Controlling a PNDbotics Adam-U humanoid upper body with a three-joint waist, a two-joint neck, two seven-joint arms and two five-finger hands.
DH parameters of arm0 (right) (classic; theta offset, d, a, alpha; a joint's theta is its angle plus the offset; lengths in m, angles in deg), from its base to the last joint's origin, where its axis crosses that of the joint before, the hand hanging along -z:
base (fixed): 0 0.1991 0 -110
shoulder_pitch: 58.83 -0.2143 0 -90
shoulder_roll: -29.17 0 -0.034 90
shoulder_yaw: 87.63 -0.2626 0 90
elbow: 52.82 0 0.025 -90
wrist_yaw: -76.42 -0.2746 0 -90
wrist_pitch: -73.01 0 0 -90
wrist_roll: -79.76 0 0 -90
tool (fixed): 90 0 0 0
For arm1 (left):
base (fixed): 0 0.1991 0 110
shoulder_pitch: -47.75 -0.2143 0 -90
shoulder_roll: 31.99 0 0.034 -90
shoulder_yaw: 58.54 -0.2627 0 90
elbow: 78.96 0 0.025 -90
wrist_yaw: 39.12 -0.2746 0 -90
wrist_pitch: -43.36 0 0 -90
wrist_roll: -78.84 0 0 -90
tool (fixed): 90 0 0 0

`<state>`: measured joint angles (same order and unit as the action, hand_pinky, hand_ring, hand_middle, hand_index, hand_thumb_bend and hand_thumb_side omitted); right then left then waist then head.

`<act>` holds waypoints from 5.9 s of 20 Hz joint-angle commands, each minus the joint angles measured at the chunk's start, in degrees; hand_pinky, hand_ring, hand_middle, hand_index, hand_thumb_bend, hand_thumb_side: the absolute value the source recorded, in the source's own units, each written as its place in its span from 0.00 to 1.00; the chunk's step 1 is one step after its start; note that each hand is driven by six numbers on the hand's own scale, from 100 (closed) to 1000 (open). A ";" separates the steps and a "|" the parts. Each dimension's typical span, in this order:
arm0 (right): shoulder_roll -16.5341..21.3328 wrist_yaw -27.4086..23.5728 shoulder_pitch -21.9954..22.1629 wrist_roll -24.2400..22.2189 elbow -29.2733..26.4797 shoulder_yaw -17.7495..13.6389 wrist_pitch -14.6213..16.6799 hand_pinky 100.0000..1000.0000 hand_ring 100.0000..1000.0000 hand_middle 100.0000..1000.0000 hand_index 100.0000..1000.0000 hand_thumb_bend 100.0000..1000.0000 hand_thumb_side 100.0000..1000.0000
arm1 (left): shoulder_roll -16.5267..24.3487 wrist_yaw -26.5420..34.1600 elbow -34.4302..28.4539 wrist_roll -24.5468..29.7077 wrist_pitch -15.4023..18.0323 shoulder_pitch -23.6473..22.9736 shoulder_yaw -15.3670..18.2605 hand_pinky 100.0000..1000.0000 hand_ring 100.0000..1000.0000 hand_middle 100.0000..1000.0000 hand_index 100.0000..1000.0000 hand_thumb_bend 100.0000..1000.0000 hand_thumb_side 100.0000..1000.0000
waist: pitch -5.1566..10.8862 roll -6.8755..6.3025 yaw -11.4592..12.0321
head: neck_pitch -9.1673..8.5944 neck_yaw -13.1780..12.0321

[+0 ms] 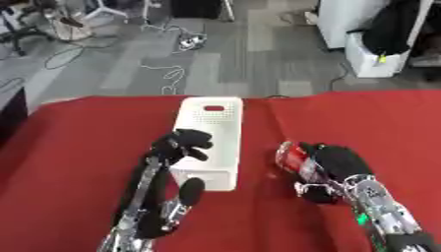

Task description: Pick up objects on the table and place them in the box.

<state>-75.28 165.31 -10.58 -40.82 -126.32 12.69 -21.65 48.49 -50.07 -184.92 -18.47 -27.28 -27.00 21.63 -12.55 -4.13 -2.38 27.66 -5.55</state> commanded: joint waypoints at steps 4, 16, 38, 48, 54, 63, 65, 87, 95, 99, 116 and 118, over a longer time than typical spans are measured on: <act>0.42 -0.38 -0.24 -0.04 0.16 0.36 -0.97 0.00 0.13 0.38 0.99 0.02 0.29 | 0.35 -0.05 -1.37 0.44 0.09 0.59 0.27 0.52 0.66 0.64 0.72 0.44 0.78 | 0.39 -0.08 0.18 | 0.21 0.48; 0.53 -1.38 -0.13 5.27 -0.56 0.34 -2.79 0.00 0.02 0.25 0.84 0.00 0.30 | 0.33 -0.03 -1.46 0.72 0.05 0.58 0.30 0.52 0.66 0.64 0.72 0.43 0.78 | 0.24 -0.29 0.22 | 0.33 0.65; 1.72 -3.90 -2.24 7.27 -5.41 0.84 -2.41 0.00 0.00 0.13 0.41 0.00 0.32 | 0.19 -0.16 -1.08 0.61 -0.05 0.09 0.60 0.52 0.66 0.64 0.72 0.44 0.78 | 1.25 0.63 0.10 | 0.20 0.29; 2.69 -2.67 -6.83 5.25 -6.35 1.15 -2.38 0.00 0.00 0.15 0.42 0.00 0.29 | 0.40 0.05 -0.21 0.77 -0.04 -0.36 0.56 0.52 0.65 0.64 0.72 0.45 0.76 | 4.63 1.98 -0.59 | -0.78 -0.35; 3.22 -1.08 -11.10 4.97 -4.45 1.91 -1.64 0.00 0.00 0.15 0.43 0.00 0.27 | 0.69 0.33 0.07 1.16 0.04 -0.72 0.28 0.51 0.65 0.64 0.72 0.46 0.76 | 6.32 2.68 -0.52 | -1.84 -0.83; 3.32 1.88 -16.71 4.91 1.06 3.30 0.49 0.00 0.01 0.18 0.46 0.00 0.26 | 1.21 0.59 0.02 1.68 0.13 -1.18 -0.05 0.51 0.65 0.64 0.72 0.46 0.75 | 7.22 3.47 1.13 | -3.82 -1.45; 3.09 2.06 -17.41 5.03 2.03 3.47 0.73 0.00 0.01 0.18 0.46 0.00 0.26 | 1.31 0.56 -0.20 1.68 0.15 -1.00 -0.03 0.51 0.65 0.64 0.72 0.46 0.75 | 7.30 3.72 1.86 | -4.59 -1.68; 2.28 5.87 -20.63 5.29 7.81 2.68 1.00 0.00 0.06 0.21 0.48 0.00 0.31 | 1.59 0.91 -1.18 1.60 0.12 0.08 0.32 0.51 0.65 0.64 0.72 0.47 0.75 | 6.29 6.48 10.93 | -12.86 -5.34; 2.25 6.73 -21.26 5.20 8.45 2.67 1.34 0.00 0.11 0.26 0.51 0.00 0.38 | 1.53 1.02 -1.25 1.72 0.17 0.39 0.19 0.52 0.65 0.64 0.72 0.47 0.75 | 5.30 7.19 12.88 | -14.30 -6.29; 2.26 6.85 -21.39 5.64 8.51 2.85 1.84 0.00 0.27 0.41 0.62 0.00 0.53 | 1.52 1.08 -1.26 1.83 0.20 0.59 0.12 0.52 0.65 0.64 0.72 0.47 0.75 | 4.90 7.44 12.96 | -14.42 -6.29; 2.47 7.44 -21.56 4.16 7.68 3.11 4.85 0.74 0.88 0.93 0.96 0.00 0.86 | 1.51 0.92 -1.09 1.80 0.27 0.46 0.17 0.52 0.66 0.64 0.72 0.47 0.76 | 4.63 7.41 12.49 | -14.02 -5.48; 2.48 7.46 -21.55 4.22 7.64 3.09 4.84 0.73 0.88 0.93 0.96 0.00 0.86 | 1.51 0.89 -1.06 1.77 0.27 0.39 0.20 0.52 0.66 0.64 0.72 0.47 0.76 | 4.71 7.36 12.44 | -13.96 -5.43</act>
<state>-73.36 172.36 -30.44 -36.78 -117.38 15.92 -16.94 49.59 -49.16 -184.92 -16.69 -27.02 -27.04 21.63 -8.77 3.65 10.13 13.93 -11.11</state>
